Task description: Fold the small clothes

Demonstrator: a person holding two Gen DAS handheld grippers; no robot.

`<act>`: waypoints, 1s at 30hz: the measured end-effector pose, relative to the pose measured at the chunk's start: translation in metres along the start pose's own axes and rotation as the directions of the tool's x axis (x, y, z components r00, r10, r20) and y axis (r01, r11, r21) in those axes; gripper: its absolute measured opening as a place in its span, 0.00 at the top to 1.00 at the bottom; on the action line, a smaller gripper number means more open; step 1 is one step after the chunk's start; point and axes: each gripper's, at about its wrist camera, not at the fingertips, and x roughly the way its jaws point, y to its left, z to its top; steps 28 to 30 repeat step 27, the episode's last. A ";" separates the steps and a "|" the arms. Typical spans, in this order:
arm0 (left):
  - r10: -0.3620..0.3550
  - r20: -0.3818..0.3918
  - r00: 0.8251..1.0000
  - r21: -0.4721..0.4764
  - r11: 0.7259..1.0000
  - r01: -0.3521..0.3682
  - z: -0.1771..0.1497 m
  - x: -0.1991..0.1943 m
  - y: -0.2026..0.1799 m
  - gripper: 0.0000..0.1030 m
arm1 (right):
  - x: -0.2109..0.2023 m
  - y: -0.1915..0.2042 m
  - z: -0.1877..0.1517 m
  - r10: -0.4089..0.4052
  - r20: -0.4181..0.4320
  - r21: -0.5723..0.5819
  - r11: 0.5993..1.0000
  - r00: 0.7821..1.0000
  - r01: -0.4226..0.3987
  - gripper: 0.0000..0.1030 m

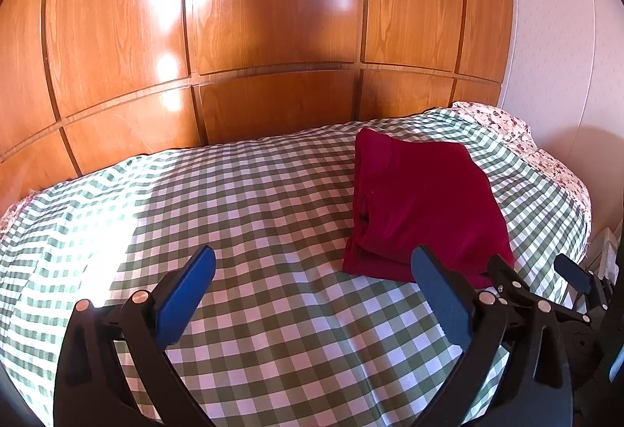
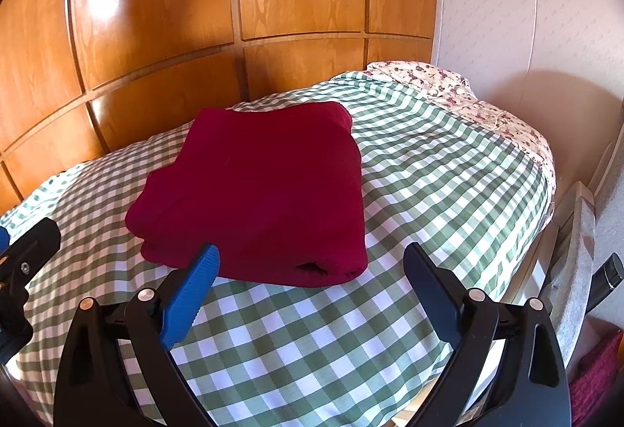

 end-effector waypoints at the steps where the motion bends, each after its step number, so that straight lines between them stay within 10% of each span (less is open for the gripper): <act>1: 0.000 0.000 1.000 0.001 1.000 0.000 0.000 0.000 0.000 0.03 | 0.000 0.000 0.000 0.000 0.000 -0.001 1.000 1.000 0.000 0.09; 30: 0.016 -0.051 0.999 -0.024 1.000 -0.017 -0.005 0.019 0.012 0.03 | 0.018 -0.033 0.024 -0.005 0.007 0.067 0.998 1.000 0.004 0.04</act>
